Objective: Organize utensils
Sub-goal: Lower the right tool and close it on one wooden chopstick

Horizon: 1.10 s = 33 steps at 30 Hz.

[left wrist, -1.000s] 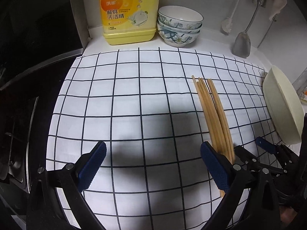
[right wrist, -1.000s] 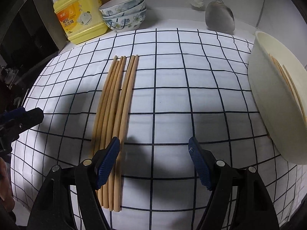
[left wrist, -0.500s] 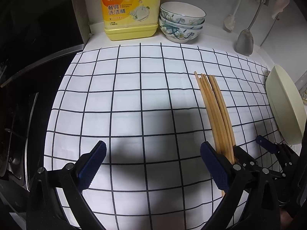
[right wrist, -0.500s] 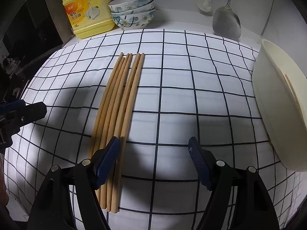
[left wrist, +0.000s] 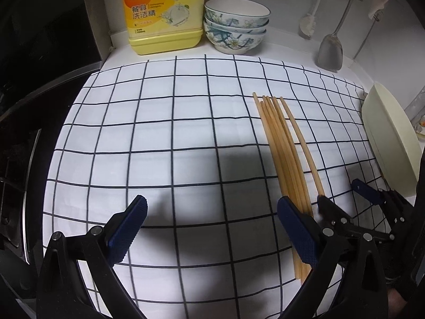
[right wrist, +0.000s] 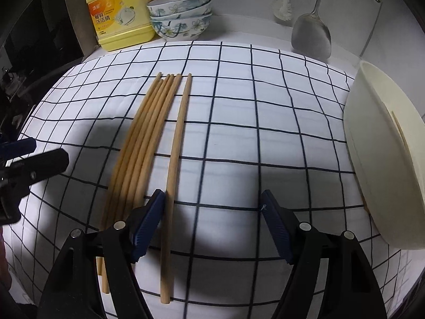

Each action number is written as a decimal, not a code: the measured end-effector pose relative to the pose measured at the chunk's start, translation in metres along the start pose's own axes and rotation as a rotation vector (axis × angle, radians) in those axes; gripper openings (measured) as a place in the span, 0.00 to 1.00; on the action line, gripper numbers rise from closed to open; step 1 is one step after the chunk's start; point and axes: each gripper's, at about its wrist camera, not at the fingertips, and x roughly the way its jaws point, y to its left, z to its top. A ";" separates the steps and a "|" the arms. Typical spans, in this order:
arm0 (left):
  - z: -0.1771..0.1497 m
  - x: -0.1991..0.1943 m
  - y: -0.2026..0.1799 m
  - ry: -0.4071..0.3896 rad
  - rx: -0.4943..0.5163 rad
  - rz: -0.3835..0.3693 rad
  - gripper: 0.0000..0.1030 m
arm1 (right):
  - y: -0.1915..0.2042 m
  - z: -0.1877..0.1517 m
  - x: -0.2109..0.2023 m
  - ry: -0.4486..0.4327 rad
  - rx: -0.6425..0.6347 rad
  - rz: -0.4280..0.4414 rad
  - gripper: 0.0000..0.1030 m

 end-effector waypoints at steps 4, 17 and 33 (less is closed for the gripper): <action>-0.005 0.004 -0.012 0.000 0.021 -0.015 0.94 | -0.014 0.001 0.001 -0.004 0.029 0.003 0.68; -0.006 0.030 -0.034 0.028 0.014 0.030 0.94 | -0.041 0.001 0.000 -0.015 0.035 0.006 0.69; -0.006 0.039 -0.031 0.015 0.013 0.097 0.95 | -0.039 0.001 0.000 -0.022 0.024 0.007 0.69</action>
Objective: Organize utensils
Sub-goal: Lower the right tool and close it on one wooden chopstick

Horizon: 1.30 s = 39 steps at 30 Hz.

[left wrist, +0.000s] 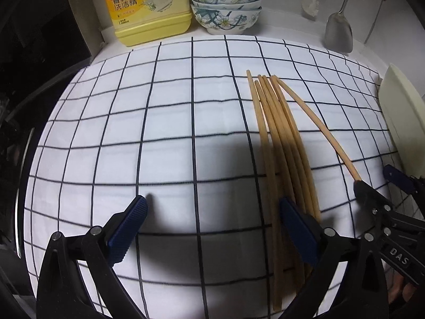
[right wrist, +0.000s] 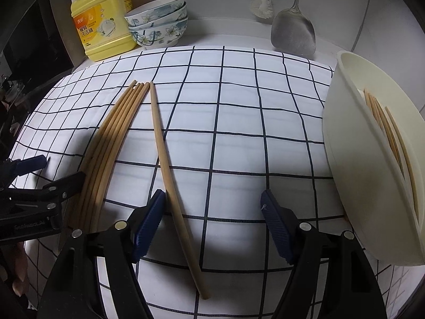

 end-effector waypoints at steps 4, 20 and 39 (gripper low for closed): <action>0.010 0.004 0.001 -0.017 -0.012 0.009 0.95 | 0.003 0.006 0.004 -0.003 -0.015 0.003 0.68; 0.021 -0.001 -0.022 -0.071 0.060 -0.034 0.47 | 0.020 0.022 0.013 -0.019 -0.098 0.051 0.58; 0.003 -0.016 -0.002 -0.015 -0.012 -0.097 0.07 | 0.017 0.009 -0.006 0.008 -0.060 0.128 0.06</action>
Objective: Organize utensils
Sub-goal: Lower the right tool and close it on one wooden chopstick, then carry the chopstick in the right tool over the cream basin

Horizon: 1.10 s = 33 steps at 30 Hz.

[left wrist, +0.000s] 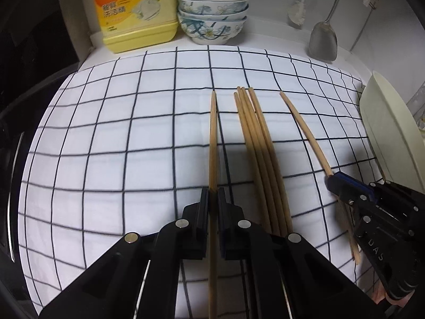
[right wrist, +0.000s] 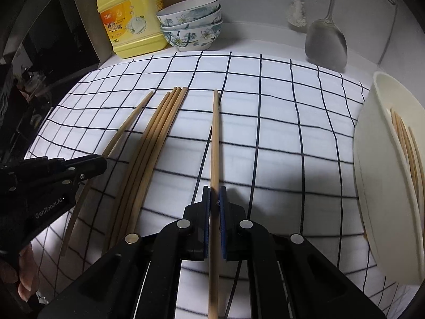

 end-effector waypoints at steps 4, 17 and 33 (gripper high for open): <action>-0.010 -0.017 0.006 0.007 -0.030 -0.006 0.07 | -0.001 -0.011 -0.018 -0.020 0.020 0.029 0.06; -0.016 -0.076 -0.032 -0.048 0.078 -0.055 0.07 | -0.024 -0.027 -0.080 -0.103 0.110 0.077 0.06; 0.050 -0.097 -0.181 -0.140 0.344 -0.328 0.07 | -0.144 -0.030 -0.168 -0.236 0.340 -0.192 0.06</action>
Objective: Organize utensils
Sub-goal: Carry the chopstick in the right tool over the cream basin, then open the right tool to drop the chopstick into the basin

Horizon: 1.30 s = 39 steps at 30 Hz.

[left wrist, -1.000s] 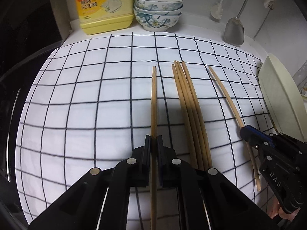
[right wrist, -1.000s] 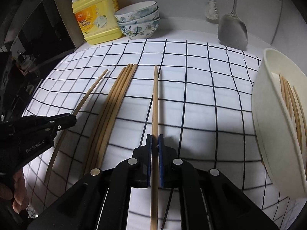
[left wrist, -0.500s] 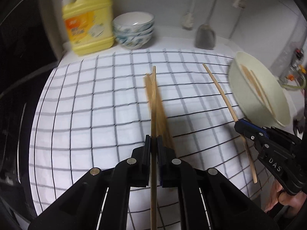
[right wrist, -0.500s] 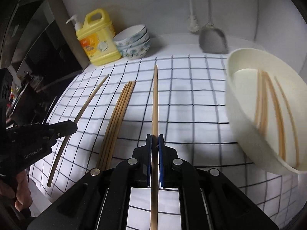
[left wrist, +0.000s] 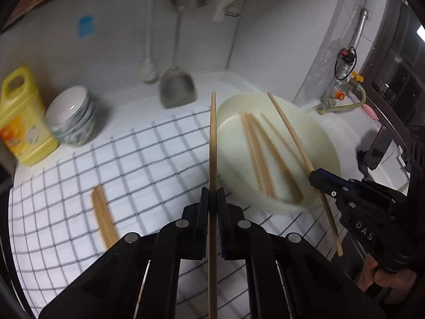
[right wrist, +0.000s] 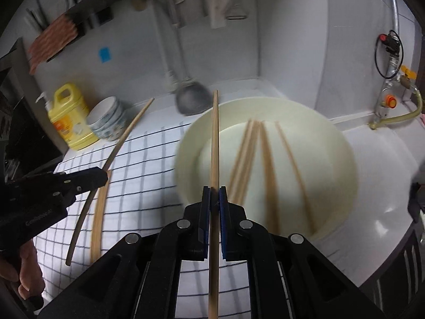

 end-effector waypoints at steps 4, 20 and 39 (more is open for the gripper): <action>0.033 0.030 -0.031 0.010 0.008 -0.062 0.07 | -0.041 0.017 0.009 -0.011 0.057 -0.008 0.06; 0.067 0.159 -0.067 0.192 -0.020 -0.015 0.07 | -0.110 0.041 0.108 0.178 0.136 0.034 0.06; 0.068 0.169 -0.063 0.224 -0.056 0.012 0.46 | -0.121 0.040 0.110 0.195 0.139 -0.008 0.16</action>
